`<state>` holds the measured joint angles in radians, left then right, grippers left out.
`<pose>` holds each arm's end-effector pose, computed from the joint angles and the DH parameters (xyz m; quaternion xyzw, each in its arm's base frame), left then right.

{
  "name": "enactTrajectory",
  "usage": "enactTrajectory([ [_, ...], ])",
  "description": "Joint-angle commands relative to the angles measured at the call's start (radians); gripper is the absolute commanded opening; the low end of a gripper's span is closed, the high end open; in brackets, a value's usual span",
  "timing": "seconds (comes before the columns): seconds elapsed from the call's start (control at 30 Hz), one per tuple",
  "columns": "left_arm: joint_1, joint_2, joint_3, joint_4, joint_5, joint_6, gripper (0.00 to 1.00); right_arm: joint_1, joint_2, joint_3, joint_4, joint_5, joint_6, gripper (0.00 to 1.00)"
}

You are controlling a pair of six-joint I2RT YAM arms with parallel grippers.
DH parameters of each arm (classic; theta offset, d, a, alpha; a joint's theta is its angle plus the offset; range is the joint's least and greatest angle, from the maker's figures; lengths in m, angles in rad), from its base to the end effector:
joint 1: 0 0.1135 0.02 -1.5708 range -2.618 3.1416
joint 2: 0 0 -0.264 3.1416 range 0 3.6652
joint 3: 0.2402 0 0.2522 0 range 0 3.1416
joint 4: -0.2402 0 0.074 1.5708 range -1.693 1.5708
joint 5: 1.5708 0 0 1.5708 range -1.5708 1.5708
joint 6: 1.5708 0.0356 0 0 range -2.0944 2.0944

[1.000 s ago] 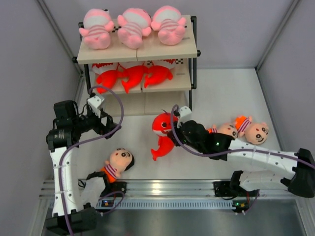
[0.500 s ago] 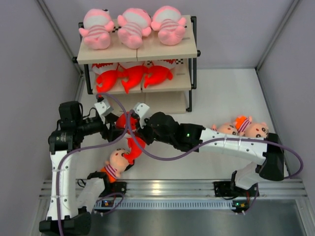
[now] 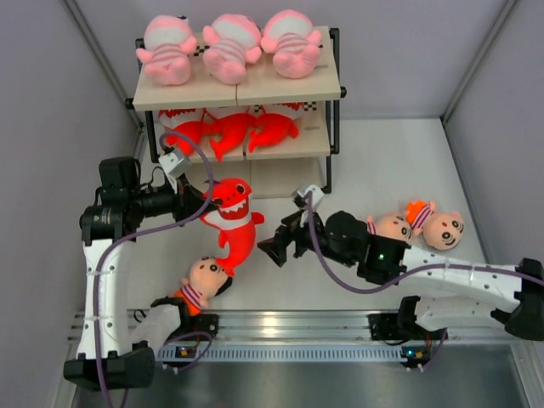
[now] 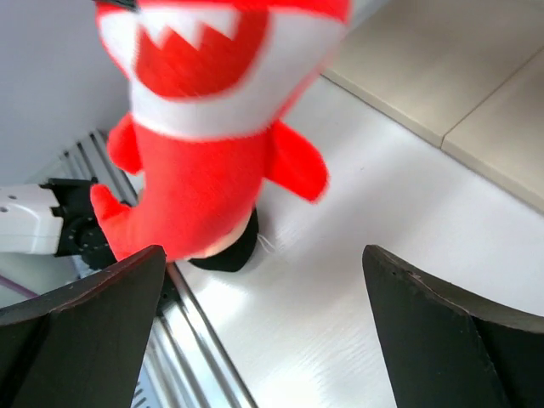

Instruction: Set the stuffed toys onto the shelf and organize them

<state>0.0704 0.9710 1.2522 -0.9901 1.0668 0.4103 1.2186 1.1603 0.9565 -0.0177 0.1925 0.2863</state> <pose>0.1607 -0.0199 0.3977 0.3417 0.7352 -0.3631 0.4593 0.1006 0.2539 0.3408 -0.2957 0.7214 0.3701 0.5052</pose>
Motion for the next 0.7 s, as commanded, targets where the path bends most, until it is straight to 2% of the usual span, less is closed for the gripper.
enactTrajectory([
  [0.0,0.002,-0.012,0.076,0.024,0.099,-0.054,0.00,-0.028,-0.160,-0.177,0.260,-0.034,0.195,0.99],
  [0.13,0.002,0.003,0.095,0.022,0.127,-0.062,0.00,-0.028,-0.215,-0.289,0.380,-0.116,0.226,0.98],
  [0.23,0.002,0.003,0.090,0.022,0.127,-0.062,0.00,-0.030,-0.212,-0.280,0.418,-0.131,0.238,0.97],
  [0.5,0.002,-0.015,0.093,0.024,0.159,-0.070,0.00,-0.051,-0.025,-0.185,0.553,-0.268,0.312,0.94],
  [0.67,0.002,-0.023,0.092,0.024,0.216,-0.093,0.00,-0.068,0.021,-0.171,0.578,-0.275,0.369,0.85],
])
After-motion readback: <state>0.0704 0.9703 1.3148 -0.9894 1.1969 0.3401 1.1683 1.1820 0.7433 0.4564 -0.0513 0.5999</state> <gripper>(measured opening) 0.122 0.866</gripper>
